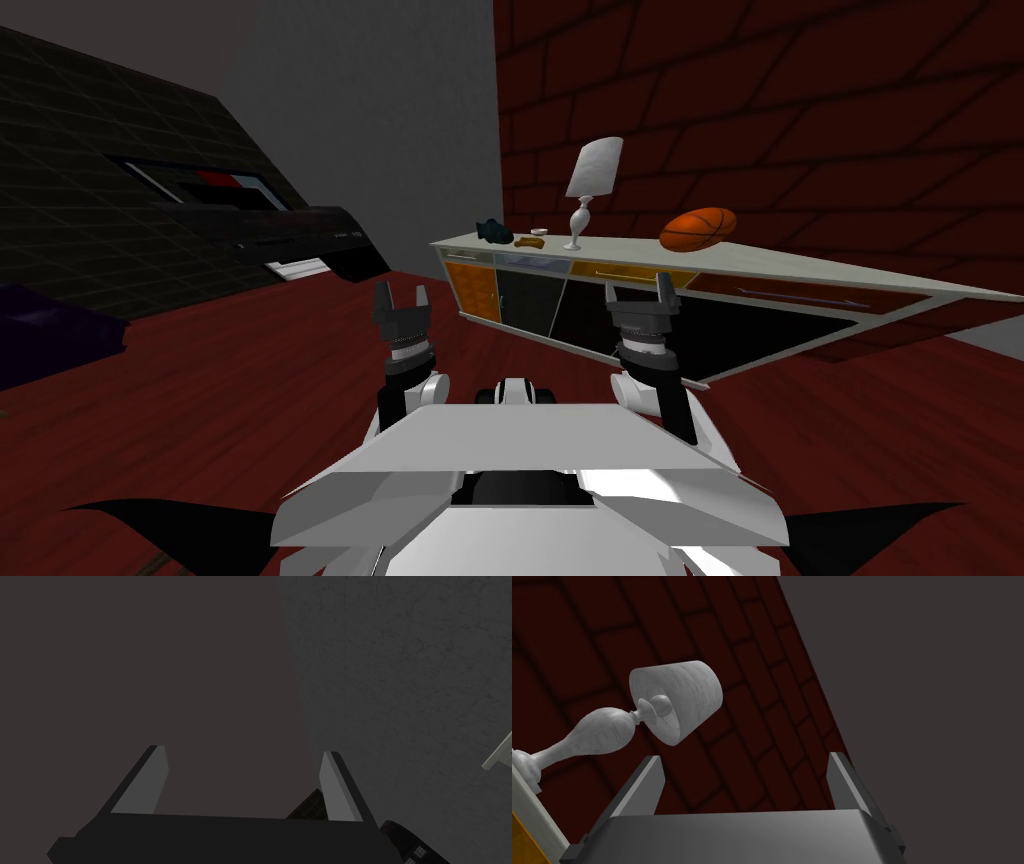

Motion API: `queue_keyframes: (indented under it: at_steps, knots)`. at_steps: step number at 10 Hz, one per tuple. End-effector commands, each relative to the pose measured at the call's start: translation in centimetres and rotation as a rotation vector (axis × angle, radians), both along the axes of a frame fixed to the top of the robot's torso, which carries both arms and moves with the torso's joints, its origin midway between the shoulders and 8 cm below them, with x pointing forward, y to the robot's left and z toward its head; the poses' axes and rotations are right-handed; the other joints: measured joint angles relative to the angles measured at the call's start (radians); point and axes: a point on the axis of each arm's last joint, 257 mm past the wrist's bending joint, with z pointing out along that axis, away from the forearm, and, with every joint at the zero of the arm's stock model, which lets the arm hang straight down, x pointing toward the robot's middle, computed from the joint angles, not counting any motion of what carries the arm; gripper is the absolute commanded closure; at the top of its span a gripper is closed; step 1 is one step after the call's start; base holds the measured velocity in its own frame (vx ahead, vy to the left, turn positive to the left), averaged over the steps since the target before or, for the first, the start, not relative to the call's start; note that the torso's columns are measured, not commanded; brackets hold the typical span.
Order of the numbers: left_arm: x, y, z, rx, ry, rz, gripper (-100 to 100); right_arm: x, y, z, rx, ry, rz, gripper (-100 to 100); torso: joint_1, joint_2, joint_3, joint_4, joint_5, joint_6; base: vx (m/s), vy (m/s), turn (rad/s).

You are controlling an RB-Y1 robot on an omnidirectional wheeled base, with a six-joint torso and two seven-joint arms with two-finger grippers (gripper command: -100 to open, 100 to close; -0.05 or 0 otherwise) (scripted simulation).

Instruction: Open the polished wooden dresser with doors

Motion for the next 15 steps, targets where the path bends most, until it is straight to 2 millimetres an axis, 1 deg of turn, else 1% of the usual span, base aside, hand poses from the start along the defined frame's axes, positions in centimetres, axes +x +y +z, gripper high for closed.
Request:
queue_keyframes:
  at_steps: [1, 2, 4, 5, 7, 8, 10, 11, 13, 14, 15]
  knots:
    - [0.0, 0.0, 0.0, 0.0, 0.0, 0.0, 0, 0.2, -0.3, -0.1, 0.046, 0.004, 0.05, -100, -0.001, 0.0, 0.0, 0.0, 0.0, 0.0, 0.023, 0.018, -0.009]
    - [0.0, 0.0, 0.0, 0.0, 0.0, 0.0, 0, 0.4, -0.9, -0.3, 0.07, 0.007, 0.07, -100, -0.003, 0.002, 0.001, 0.001, -0.001, 0.0, 0.039, 0.031, 0.097]
    - [0.0, 0.0, 0.0, 0.0, 0.0, 0.0, 0, 0.4, -0.9, -0.3, 0.099, 0.01, 0.102, -100, -0.001, 0.001, 0.001, 0.0, 0.0, 0.0, 0.032, 0.026, 0.028]
    - [0.0, 0.0, 0.0, 0.0, 0.0, 0.0, 0, 0.6, -1.5, -0.5, 0.126, 0.012, 0.123, -100, -0.002, 0.002, 0.001, 0.001, 0.0, 0.0, 0.037, 0.037, 0.114]
    - [0.0, 0.0, 0.0, 0.0, 0.0, 0.0, 0, 0.6, -1.5, -0.5, 0.154, 0.014, 0.155, -100, -0.001, 0.001, 0.0, 0.0, 0.0, 0.0, 0.032, 0.025, 0.027]
    - [0.0, 0.0, 0.0, 0.0, 0.0, 0.0, 0, 0.8, -2.2, -0.6, 0.183, 0.015, 0.175, -100, -0.002, 0.002, 0.001, 0.0, -0.001, 0.0, 0.04, 0.04, 0.078]
    - [0.0, 0.0, 0.0, 0.0, 0.0, 0.0, 0, 0.8, -2.2, -0.6, 0.212, 0.017, 0.208, -100, -0.001, 0.0, 0.0, 0.0, 0.0, 0.0, 0.04, 0.027, 0.048]
    - [0.0, 0.0, 0.0, 0.0, 0.0, 0.0, 0, 1.1, -2.9, -0.9, 0.241, 0.018, 0.226, -100, -0.002, 0.002, 0.001, 0.0, -0.001, 0.0, 0.044, 0.034, 0.101]
    - [0.0, 0.0, 0.0, 0.0, 0.0, 0.0, 0, 1.1, -2.9, -0.9, 0.272, 0.02, 0.261, -100, -0.001, 0.001, 0.0, 0.0, 0.0, 0.0, 0.037, 0.028, 0.035]
    - [0.0, 0.0, 0.0, 0.0, 0.0, 0.0, 0, 1.3, -3.8, -1.1, 0.303, 0.02, 0.278, -100, -0.002, 0.002, 0.001, 0.001, 0.0, 0.0, 0.041, 0.035, 0.126]
    - [0.0, 0.0, 0.0, 0.0, 0.0, 0.0, 0, 1.3, -3.8, -1.1, 0.321, 0.021, 0.299, -100, -0.001, 0.001, 0.001, 0.0, 0.0, 0.0, 0.049, 0.038, 0.075]
